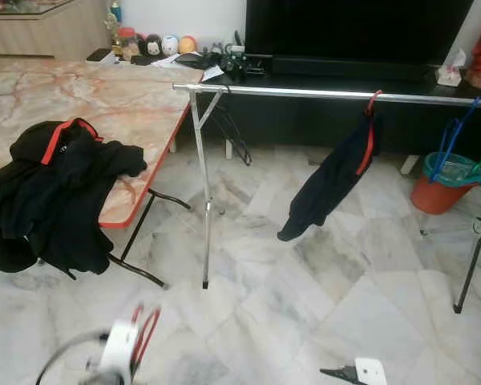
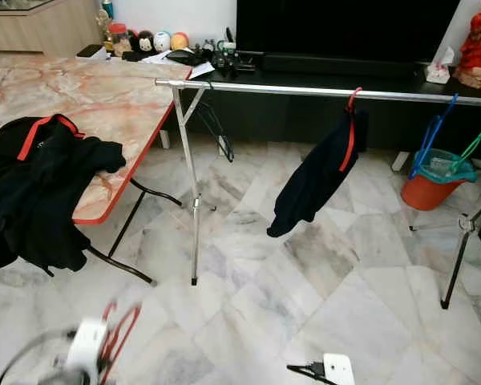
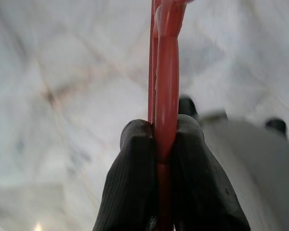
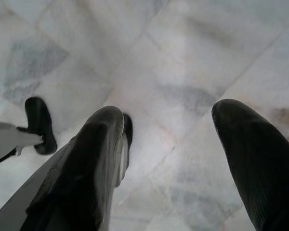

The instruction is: Hang hanger

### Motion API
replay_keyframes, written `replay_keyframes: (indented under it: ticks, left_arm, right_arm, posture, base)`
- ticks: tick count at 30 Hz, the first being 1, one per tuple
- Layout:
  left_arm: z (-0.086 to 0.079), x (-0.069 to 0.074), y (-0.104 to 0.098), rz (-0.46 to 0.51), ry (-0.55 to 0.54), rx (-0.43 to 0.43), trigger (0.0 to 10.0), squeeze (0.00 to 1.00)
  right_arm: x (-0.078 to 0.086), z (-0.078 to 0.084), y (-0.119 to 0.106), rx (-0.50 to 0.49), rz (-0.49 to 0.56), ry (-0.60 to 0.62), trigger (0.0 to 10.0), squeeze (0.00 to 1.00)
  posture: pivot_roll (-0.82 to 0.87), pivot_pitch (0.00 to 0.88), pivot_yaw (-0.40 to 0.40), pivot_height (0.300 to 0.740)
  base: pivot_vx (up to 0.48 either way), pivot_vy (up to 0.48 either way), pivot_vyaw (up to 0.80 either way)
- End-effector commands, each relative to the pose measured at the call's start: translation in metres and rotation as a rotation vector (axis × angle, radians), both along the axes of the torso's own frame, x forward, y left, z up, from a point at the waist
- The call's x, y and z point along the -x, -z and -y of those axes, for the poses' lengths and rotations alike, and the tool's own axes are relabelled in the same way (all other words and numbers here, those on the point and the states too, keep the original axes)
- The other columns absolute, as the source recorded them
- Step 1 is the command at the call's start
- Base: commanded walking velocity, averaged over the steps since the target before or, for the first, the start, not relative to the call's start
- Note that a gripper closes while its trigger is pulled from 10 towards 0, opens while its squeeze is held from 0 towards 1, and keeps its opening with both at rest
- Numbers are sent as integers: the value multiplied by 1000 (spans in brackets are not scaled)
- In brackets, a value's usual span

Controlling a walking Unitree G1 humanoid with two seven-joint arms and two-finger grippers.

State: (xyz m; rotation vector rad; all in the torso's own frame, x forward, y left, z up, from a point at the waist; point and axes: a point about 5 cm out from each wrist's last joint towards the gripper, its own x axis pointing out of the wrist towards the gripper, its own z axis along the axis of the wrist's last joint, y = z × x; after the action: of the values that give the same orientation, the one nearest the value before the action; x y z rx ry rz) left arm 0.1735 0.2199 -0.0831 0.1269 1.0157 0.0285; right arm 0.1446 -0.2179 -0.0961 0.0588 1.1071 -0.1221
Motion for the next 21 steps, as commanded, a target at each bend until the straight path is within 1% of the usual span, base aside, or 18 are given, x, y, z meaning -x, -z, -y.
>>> replay_keyframes:
  ticks: [1, 2, 5, 9, 14, 21]
  left_arm:
    - [-1, 2, 1, 2, -76, 13, 10000, 0]
    - [0, 5, 3, -6, -96, 16, 10000, 0]
    - [1, 5, 3, -8, -86, 6, 10000, 0]
    - [-4, -2, -1, 28, -105, -28, 10000, 0]
    - [-6, -14, -7, 51, -85, -41, 10000, 0]
    - [1, -18, -8, 53, -73, -40, 10000, 0]
  right_arm:
    - [3, 4, 0, 1, 15, 33, 10000, 0]
    - [5, 5, 0, 5, 12, 36, 10000, 0]
    - [9, 7, 1, 12, 13, 46, 10000, 0]
    - [14, 10, 2, 31, 7, 69, 10000, 0]
    - [12, 4, 3, 27, 19, 55, 10000, 0]
    - [9, 3, 3, 42, 10, 56, 10000, 0]
  posture:
    - [-40, 0, -41, 740]
    - [-40, 0, -41, 740]
    - [-34, 0, -37, 740]
    - [-32, 0, -38, 740]
    - [-68, 0, -13, 740]
    - [-77, 0, -5, 740]
  base:
    - [0, 0, 0]
    - [0, 0, 0]
    - [0, 0, 0]
    - [0, 0, 0]
    - [0, -291, 0]
    - [0, -297, 0]
